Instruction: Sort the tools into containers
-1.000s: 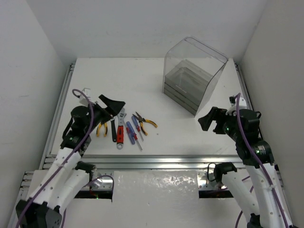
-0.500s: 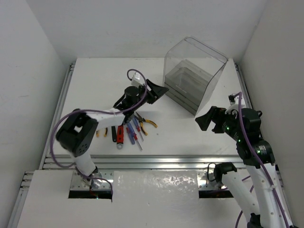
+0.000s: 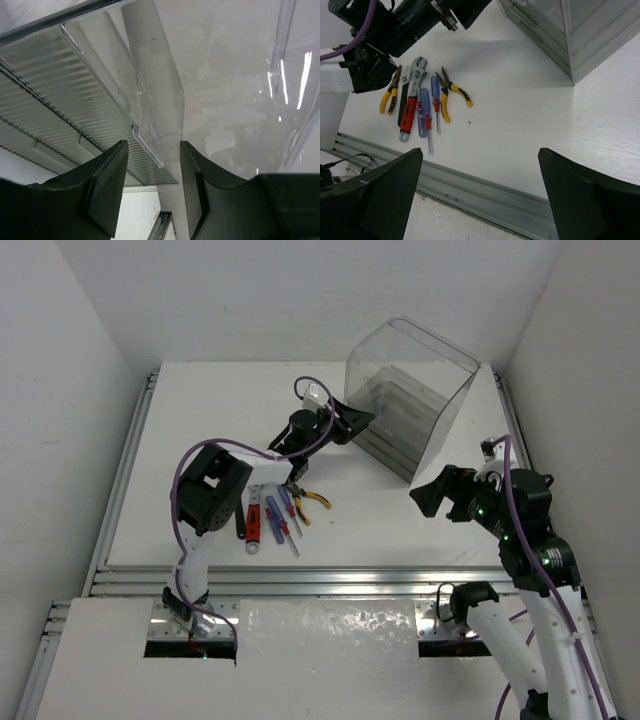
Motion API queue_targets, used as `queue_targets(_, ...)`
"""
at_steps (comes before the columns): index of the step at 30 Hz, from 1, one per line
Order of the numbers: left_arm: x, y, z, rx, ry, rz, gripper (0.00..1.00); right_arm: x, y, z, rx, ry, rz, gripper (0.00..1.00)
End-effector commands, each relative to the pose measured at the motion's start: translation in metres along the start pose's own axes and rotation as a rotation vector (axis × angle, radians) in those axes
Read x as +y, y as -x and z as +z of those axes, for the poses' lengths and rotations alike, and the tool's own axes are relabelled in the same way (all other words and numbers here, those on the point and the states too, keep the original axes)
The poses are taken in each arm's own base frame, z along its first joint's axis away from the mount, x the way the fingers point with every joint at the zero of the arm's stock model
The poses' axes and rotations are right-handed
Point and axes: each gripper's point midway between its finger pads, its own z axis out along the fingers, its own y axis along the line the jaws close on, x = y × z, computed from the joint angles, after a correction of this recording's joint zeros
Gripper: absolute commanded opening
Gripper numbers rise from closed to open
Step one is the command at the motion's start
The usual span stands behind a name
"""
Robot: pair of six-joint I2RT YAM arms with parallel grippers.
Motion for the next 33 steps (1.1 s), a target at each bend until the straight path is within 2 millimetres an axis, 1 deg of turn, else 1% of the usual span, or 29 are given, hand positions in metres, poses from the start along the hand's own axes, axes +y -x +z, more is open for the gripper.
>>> queue_targets(1, -0.025, 0.002, 0.009, -0.006, -0.091, 0.004, 0.43, 0.012, 0.014, -0.002, -0.042, 0.049, -0.013, 0.99)
queue_targets(5, -0.018, 0.000, 0.014, 0.000, -0.086, -0.008, 0.43, 0.015, 0.015, -0.002, -0.040, 0.064, -0.015, 0.99)
queue_targets(7, -0.018, 0.000, 0.016, 0.000, -0.092, -0.016, 0.43, 0.016, 0.015, -0.001, -0.038, 0.070, -0.015, 0.99)
queue_targets(8, -0.016, -0.001, 0.017, 0.001, -0.091, -0.019, 0.40, 0.016, 0.015, -0.001, -0.037, 0.072, -0.014, 0.99)
queue_targets(9, -0.020, 0.000, 0.019, 0.004, -0.107, -0.017, 0.38, 0.017, 0.016, -0.001, -0.040, 0.075, -0.013, 0.99)
queue_targets(10, -0.018, -0.002, 0.020, 0.008, -0.108, -0.019, 0.30, 0.018, 0.016, -0.001, -0.039, 0.079, -0.014, 0.99)
queue_targets(11, -0.019, -0.002, 0.021, 0.010, -0.111, -0.018, 0.27, 0.017, 0.015, 0.000, -0.035, 0.079, -0.012, 0.99)
queue_targets(12, -0.023, 0.000, 0.023, 0.009, -0.122, -0.017, 0.26, 0.017, 0.015, 0.000, -0.035, 0.083, -0.013, 0.99)
queue_targets(13, -0.023, 0.000, 0.024, 0.010, -0.124, -0.018, 0.26, 0.018, 0.014, 0.000, -0.033, 0.088, -0.012, 0.99)
queue_targets(14, -0.019, 0.000, 0.025, 0.010, -0.119, -0.021, 0.26, 0.019, 0.013, 0.000, -0.031, 0.093, -0.011, 0.99)
queue_targets(18, -0.017, 0.000, 0.028, 0.011, -0.130, -0.034, 0.25, 0.020, 0.014, 0.001, -0.032, 0.098, -0.008, 0.99)
queue_targets(19, -0.017, -0.001, 0.029, 0.011, -0.136, -0.040, 0.18, 0.021, 0.015, 0.001, -0.034, 0.102, -0.010, 0.99)
queue_targets(21, -0.016, 0.000, 0.028, 0.011, -0.140, -0.048, 0.13, 0.022, 0.015, 0.001, -0.033, 0.107, -0.009, 0.99)
queue_targets(22, -0.017, 0.001, 0.028, 0.010, -0.146, -0.049, 0.06, 0.022, 0.016, 0.000, -0.034, 0.107, -0.007, 0.99)
queue_targets(24, -0.023, 0.005, 0.027, 0.004, -0.160, -0.046, 0.03, 0.023, 0.015, 0.001, -0.031, 0.114, -0.007, 0.99)
queue_targets(25, -0.027, 0.008, 0.026, -0.002, -0.167, -0.040, 0.00, 0.023, 0.015, 0.001, -0.031, 0.114, -0.008, 0.99)
queue_targets(27, -0.030, 0.012, 0.026, -0.008, -0.169, -0.032, 0.00, 0.021, 0.013, 0.003, -0.026, 0.109, -0.007, 0.99)
queue_targets(30, -0.040, 0.026, 0.025, -0.024, -0.184, -0.020, 0.00, 0.019, 0.010, 0.007, -0.013, 0.105, -0.003, 0.99)
queue_targets(31, -0.047, 0.030, 0.023, -0.031, -0.195, -0.015, 0.00, 0.019, 0.010, 0.007, -0.012, 0.105, -0.002, 0.99)
queue_targets(33, -0.055, 0.038, 0.020, -0.043, -0.206, -0.004, 0.00, 0.019, 0.010, 0.010, -0.010, 0.106, 0.004, 0.99)
